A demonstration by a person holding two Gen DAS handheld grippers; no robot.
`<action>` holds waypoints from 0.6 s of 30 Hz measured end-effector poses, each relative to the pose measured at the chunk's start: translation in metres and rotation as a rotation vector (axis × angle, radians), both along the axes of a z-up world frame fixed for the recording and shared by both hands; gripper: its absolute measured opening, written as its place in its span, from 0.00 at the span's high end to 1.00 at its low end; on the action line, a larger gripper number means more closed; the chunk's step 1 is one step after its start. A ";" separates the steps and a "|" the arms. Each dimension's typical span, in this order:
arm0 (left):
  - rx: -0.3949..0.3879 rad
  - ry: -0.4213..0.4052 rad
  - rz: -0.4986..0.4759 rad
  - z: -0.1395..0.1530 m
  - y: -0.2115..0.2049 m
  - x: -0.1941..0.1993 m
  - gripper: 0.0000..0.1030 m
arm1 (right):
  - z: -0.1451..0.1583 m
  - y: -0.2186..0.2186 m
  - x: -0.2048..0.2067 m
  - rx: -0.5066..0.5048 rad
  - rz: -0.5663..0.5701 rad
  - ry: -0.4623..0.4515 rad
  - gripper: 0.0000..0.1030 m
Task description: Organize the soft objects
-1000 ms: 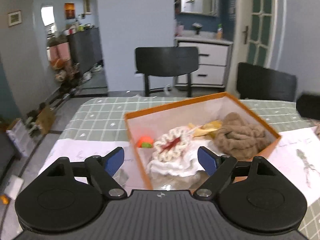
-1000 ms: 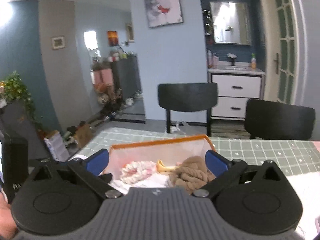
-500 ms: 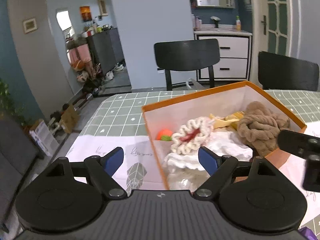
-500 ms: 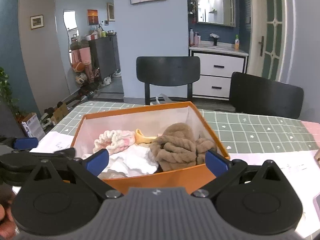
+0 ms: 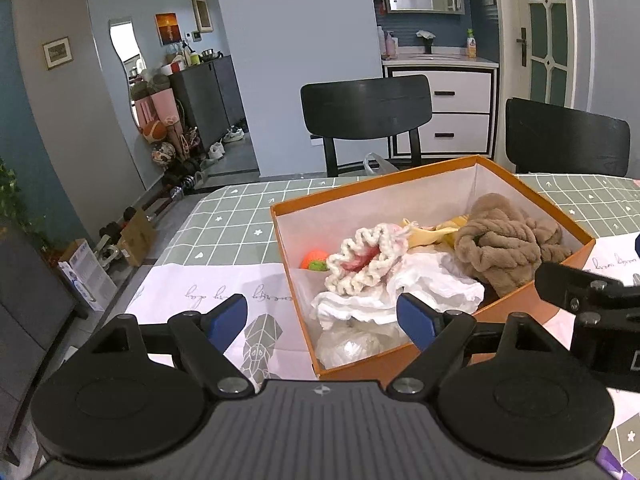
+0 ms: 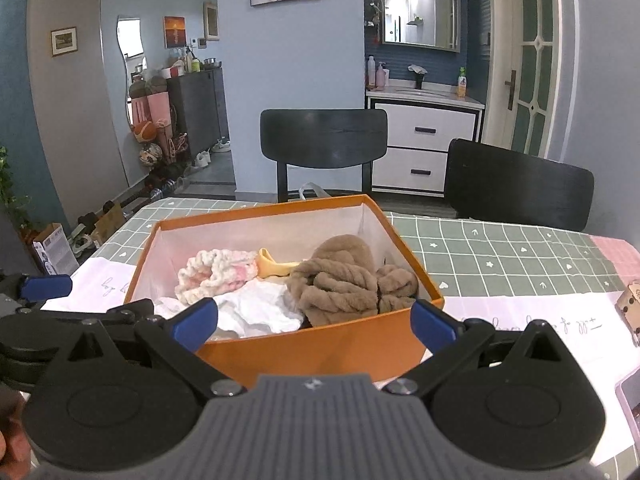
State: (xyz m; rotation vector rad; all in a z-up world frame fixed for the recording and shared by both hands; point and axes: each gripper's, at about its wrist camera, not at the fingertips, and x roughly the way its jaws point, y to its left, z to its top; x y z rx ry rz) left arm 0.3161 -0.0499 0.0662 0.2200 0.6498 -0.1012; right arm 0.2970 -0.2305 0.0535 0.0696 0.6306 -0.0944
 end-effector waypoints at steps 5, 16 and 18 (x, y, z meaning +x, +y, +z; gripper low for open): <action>-0.006 -0.005 0.008 0.003 0.000 -0.004 0.04 | -0.002 0.000 -0.004 -0.009 -0.009 0.008 0.03; -0.007 -0.010 0.005 0.005 0.000 -0.007 0.04 | -0.003 -0.001 -0.011 -0.005 -0.018 0.006 0.03; -0.007 -0.011 0.006 0.004 0.000 -0.007 0.04 | -0.002 -0.001 -0.012 -0.007 -0.021 0.005 0.03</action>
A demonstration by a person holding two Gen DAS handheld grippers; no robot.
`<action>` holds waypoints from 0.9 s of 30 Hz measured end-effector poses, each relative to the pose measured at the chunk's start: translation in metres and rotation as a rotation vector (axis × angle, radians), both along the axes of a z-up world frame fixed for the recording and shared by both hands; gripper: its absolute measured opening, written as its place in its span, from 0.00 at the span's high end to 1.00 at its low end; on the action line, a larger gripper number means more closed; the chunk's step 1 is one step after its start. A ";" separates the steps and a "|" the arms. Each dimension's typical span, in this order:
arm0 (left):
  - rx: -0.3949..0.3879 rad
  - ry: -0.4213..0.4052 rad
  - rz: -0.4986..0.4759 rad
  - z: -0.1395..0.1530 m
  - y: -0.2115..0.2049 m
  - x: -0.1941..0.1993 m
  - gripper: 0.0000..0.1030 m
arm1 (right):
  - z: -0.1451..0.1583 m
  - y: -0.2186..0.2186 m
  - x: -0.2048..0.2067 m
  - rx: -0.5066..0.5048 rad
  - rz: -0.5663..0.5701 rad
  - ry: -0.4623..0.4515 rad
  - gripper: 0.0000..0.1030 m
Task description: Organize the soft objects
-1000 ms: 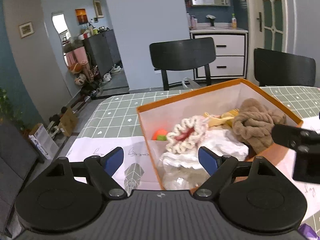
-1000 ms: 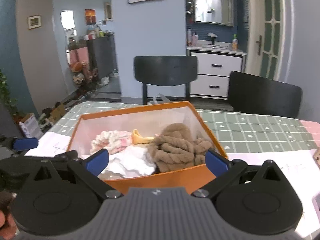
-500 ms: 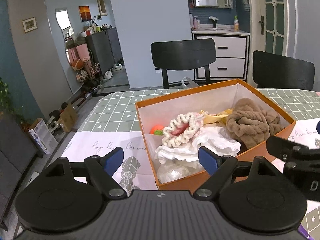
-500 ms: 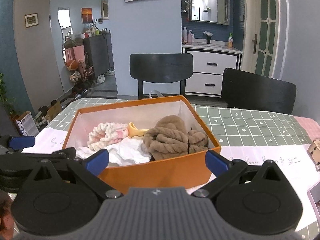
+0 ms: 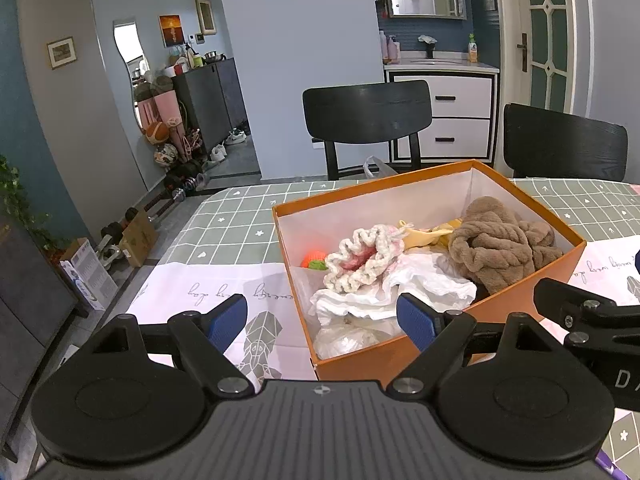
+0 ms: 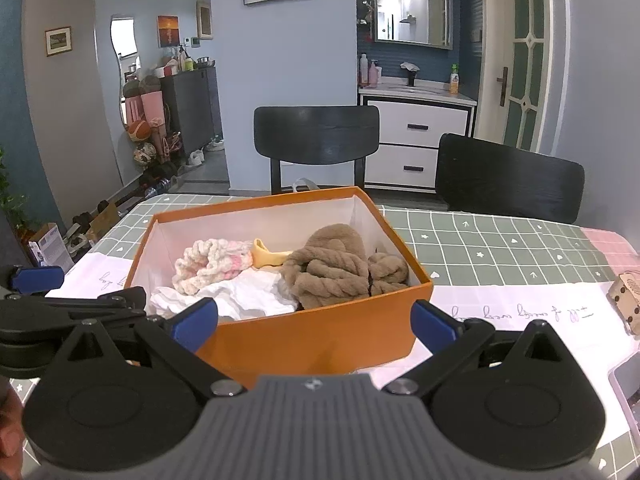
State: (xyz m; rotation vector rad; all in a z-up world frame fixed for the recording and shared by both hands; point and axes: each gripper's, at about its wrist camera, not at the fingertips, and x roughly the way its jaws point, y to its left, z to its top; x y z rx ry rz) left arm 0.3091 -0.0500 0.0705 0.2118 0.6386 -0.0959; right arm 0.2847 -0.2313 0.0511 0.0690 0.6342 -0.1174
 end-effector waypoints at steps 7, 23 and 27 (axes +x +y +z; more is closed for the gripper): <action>-0.002 0.000 -0.001 0.001 -0.001 -0.003 0.04 | 0.003 0.001 -0.002 -0.003 -0.007 -0.001 0.03; 0.003 -0.002 -0.008 0.003 -0.003 -0.008 0.04 | 0.006 0.000 -0.007 -0.005 -0.015 -0.006 0.03; 0.013 -0.005 -0.007 0.004 -0.004 -0.009 0.04 | 0.006 0.000 -0.009 -0.009 -0.021 -0.003 0.03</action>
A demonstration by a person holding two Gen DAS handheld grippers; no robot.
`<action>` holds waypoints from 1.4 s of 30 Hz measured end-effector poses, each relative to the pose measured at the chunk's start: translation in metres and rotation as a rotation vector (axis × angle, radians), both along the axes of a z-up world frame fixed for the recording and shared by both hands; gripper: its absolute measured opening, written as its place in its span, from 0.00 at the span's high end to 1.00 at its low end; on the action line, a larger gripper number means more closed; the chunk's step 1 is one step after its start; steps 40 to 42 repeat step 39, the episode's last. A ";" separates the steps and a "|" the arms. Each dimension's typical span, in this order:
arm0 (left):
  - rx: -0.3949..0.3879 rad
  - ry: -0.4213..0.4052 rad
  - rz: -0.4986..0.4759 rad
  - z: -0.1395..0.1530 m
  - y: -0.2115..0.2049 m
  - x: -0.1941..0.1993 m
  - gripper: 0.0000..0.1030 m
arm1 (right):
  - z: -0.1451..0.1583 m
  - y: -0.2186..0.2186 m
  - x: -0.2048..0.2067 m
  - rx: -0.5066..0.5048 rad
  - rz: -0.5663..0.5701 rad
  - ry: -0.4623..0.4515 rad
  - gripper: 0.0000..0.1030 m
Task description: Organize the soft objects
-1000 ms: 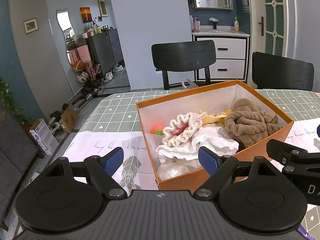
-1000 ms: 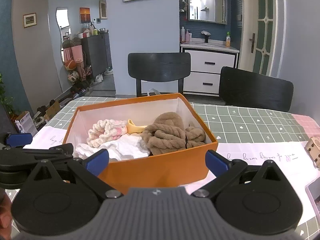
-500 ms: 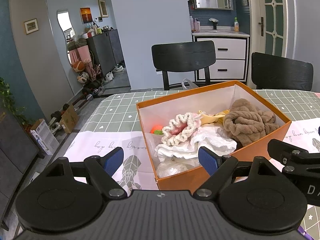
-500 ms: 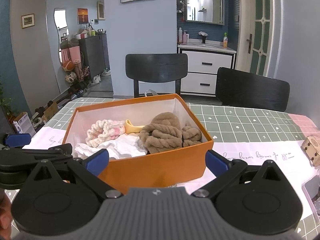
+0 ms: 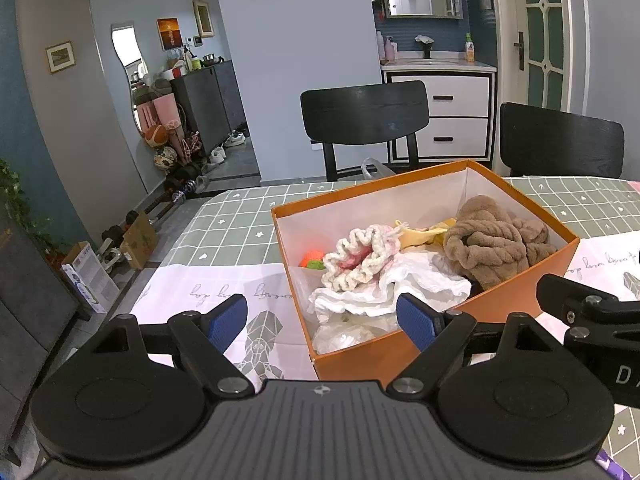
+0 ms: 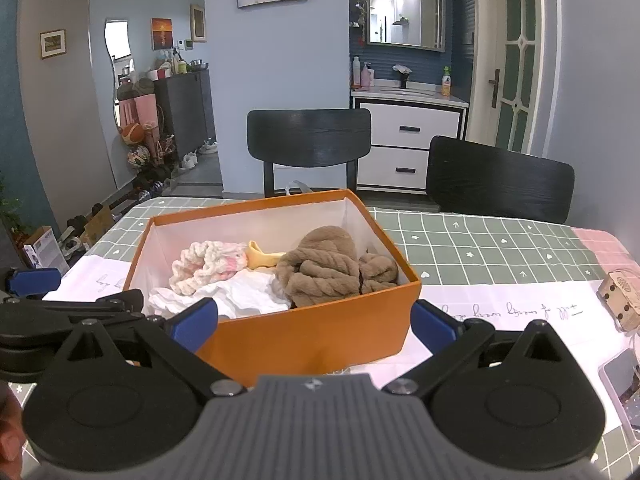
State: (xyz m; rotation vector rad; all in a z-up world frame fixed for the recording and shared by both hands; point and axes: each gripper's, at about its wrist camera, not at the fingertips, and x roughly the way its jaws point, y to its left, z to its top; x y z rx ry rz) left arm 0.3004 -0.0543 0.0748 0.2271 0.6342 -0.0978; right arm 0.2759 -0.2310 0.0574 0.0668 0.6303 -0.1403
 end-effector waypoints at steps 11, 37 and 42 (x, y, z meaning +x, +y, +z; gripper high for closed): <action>0.002 0.003 0.001 0.001 0.001 -0.001 0.04 | 0.000 0.001 -0.002 0.001 -0.009 0.004 0.03; 0.004 0.001 -0.001 0.002 0.000 -0.002 0.04 | 0.000 0.001 -0.004 0.000 -0.017 0.002 0.03; -0.004 -0.022 -0.009 0.001 0.001 -0.003 0.04 | 0.000 0.001 -0.005 0.002 -0.017 0.000 0.03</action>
